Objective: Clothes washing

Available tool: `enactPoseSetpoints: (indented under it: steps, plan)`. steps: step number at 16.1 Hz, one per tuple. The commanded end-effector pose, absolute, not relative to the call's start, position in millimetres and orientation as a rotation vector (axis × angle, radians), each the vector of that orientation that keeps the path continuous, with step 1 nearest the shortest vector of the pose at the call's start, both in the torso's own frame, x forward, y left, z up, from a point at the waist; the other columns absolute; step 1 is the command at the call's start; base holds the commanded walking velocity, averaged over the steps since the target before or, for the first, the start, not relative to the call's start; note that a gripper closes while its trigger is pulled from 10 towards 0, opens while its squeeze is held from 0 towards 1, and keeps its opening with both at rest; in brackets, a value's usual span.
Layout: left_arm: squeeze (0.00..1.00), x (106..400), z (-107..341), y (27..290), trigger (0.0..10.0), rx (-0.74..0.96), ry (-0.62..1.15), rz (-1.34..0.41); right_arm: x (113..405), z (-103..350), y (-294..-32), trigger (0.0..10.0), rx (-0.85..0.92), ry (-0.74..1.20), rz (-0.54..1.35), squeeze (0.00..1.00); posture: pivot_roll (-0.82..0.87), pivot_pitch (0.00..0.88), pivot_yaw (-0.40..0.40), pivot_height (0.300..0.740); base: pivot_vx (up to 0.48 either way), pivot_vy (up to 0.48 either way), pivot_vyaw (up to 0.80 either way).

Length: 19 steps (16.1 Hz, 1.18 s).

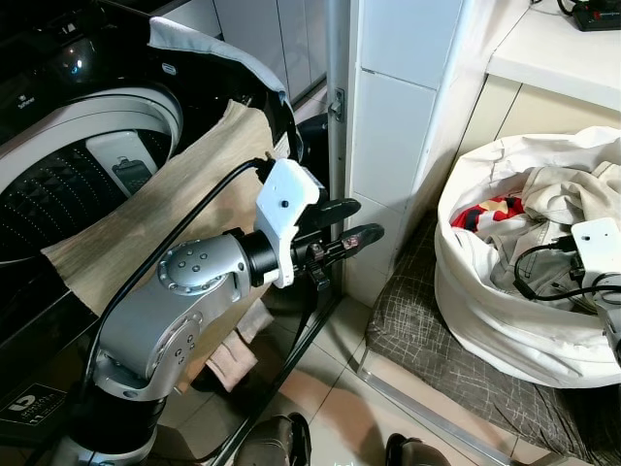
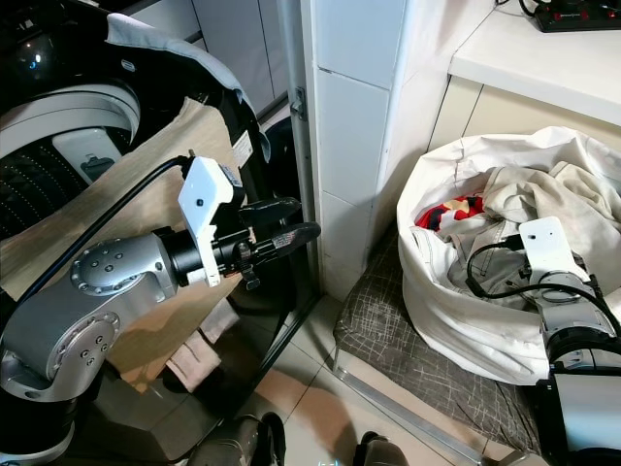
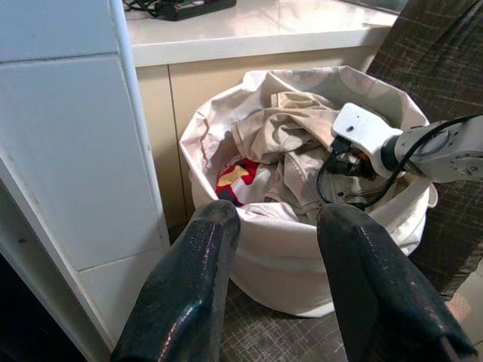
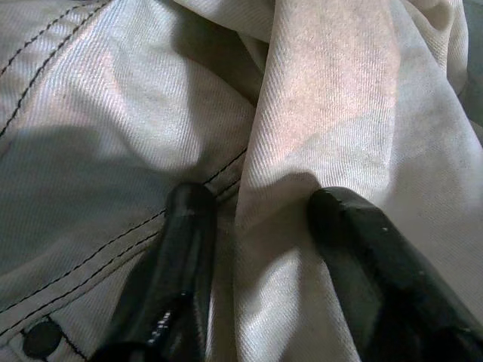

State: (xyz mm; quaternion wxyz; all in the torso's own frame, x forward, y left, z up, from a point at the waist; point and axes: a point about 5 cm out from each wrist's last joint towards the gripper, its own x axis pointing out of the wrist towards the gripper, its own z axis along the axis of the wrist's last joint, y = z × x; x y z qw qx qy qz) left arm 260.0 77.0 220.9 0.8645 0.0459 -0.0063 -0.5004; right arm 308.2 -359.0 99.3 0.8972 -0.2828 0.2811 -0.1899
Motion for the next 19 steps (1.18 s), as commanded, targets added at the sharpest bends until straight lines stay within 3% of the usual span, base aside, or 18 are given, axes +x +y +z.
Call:
enactPoseSetpoints:
  steps: [1, 10, 13, 17, 19]
  plan:
    - [0.0, 260.8, 220.4, 76.8, 10.0, 0.119, -0.006, -1.049, 298.3, 94.4, -368.2, 0.0, -0.592, 0.622, -0.429, 0.0, 0.15, 0.164, 0.117, 0.74, 0.0, 0.0, 0.0]
    - [0.0, 264.3, 220.3, 73.1, 10.0, 0.089, -0.014, -1.033, 295.9, 97.7, -374.0, 0.0, -0.579, 0.611, -0.459, 0.0, 0.12, 0.131, 0.115, 0.74, 0.0, 0.0, 0.0]
    - [0.0, 272.3, 219.1, 74.9, 10.0, 0.041, -0.011, -0.956, 294.4, 99.8, -377.2, 0.0, -0.561, 0.596, -0.478, 0.0, 0.1, 0.102, 0.115, 0.74, 0.0, 0.0, 0.0]
    - [0.0, 291.2, 216.2, 82.1, 10.0, 0.043, -0.032, -0.809, 300.5, 114.9, -380.4, 0.0, -0.522, 0.504, -0.503, 0.0, 0.06, 0.064, 0.113, 0.74, 0.0, 0.0, 0.0]
    - [0.0, 302.4, 217.1, 85.4, 10.0, 0.038, -0.051, -0.73, 317.9, 139.9, -369.7, 0.0, -0.506, 0.315, -0.448, 0.0, 0.03, 0.038, 0.117, 0.74, 0.0, 0.0, 0.0]
